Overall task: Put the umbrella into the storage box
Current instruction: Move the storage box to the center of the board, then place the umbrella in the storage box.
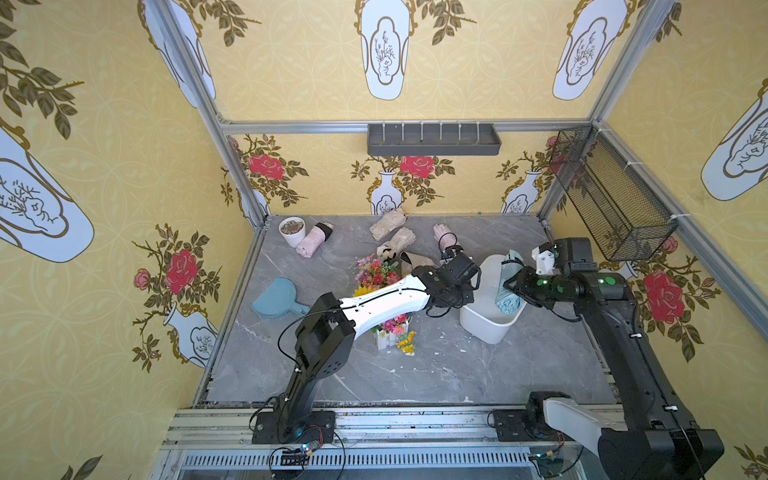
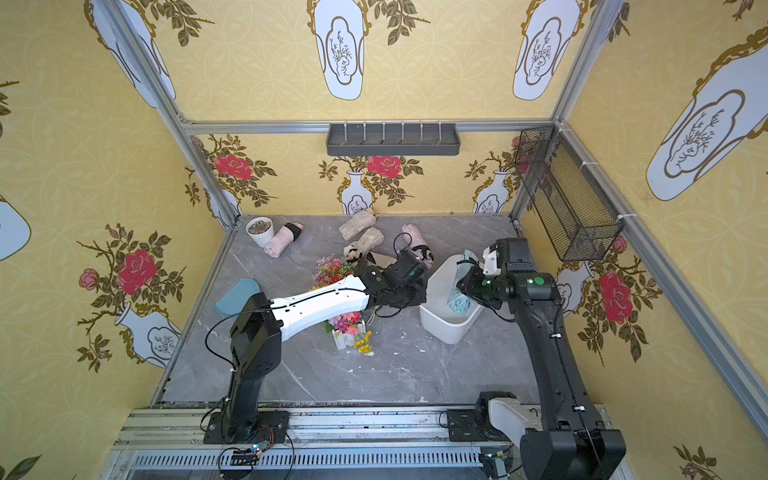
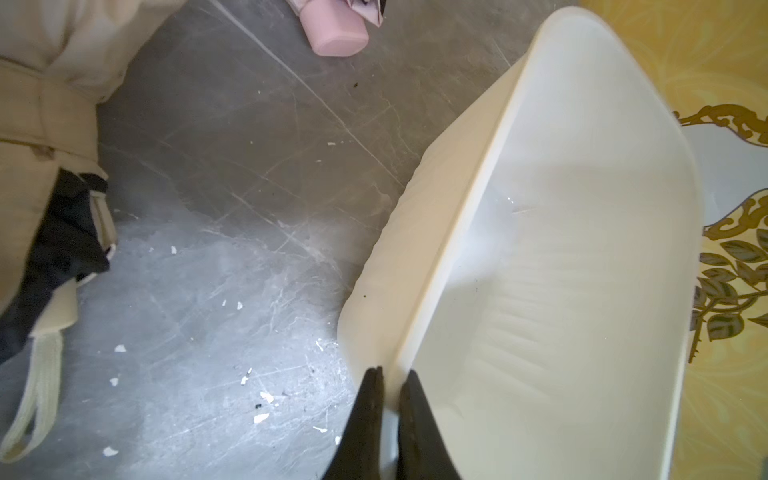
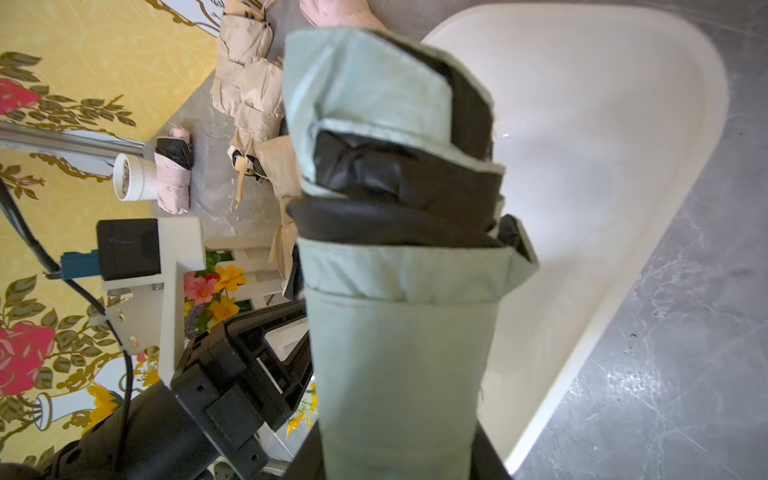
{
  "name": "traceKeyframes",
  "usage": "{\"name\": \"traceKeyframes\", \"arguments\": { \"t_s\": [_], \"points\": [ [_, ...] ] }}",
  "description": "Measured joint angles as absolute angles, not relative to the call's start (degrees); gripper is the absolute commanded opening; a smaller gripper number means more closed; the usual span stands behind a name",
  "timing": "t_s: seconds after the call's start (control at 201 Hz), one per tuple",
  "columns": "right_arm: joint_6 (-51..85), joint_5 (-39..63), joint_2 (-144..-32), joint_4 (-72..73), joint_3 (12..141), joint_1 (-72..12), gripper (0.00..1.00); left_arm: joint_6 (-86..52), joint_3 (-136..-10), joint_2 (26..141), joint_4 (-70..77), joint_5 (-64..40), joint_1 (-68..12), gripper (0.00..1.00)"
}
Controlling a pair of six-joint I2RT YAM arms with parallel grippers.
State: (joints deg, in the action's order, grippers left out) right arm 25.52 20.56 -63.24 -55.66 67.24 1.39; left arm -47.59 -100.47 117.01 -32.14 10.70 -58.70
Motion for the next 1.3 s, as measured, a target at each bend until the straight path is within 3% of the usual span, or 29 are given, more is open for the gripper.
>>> {"name": "traceKeyframes", "arguments": {
  "t_s": [0.144, 0.309, 0.493, 0.762, 1.304],
  "points": [
    [25.74, 19.16, -63.16, -55.7, 66.76, 1.13, 0.33, -48.51, -99.61, 116.99, -31.51, 11.7, -60.07, 0.41],
    [25.71, 17.65, -62.92, -55.68, 65.63, 1.26, 0.34, -49.52, -98.67, 116.03, -31.51, 12.64, -60.84, 0.6],
    [26.89, 17.43, -62.83, -55.33, 62.98, 1.39, 0.33, -49.45, -96.49, 112.07, -30.96, 15.09, -61.08, 0.73],
    [31.7, 16.32, -63.11, -50.61, 57.08, 0.47, 0.34, -45.74, -92.95, 107.31, -29.08, 15.07, -59.7, 0.81],
    [39.0, 10.31, -78.5, -36.8, 55.81, -4.21, 0.38, -36.56, -87.18, 95.35, -26.68, 10.13, -54.28, 0.82]
  ]
}}
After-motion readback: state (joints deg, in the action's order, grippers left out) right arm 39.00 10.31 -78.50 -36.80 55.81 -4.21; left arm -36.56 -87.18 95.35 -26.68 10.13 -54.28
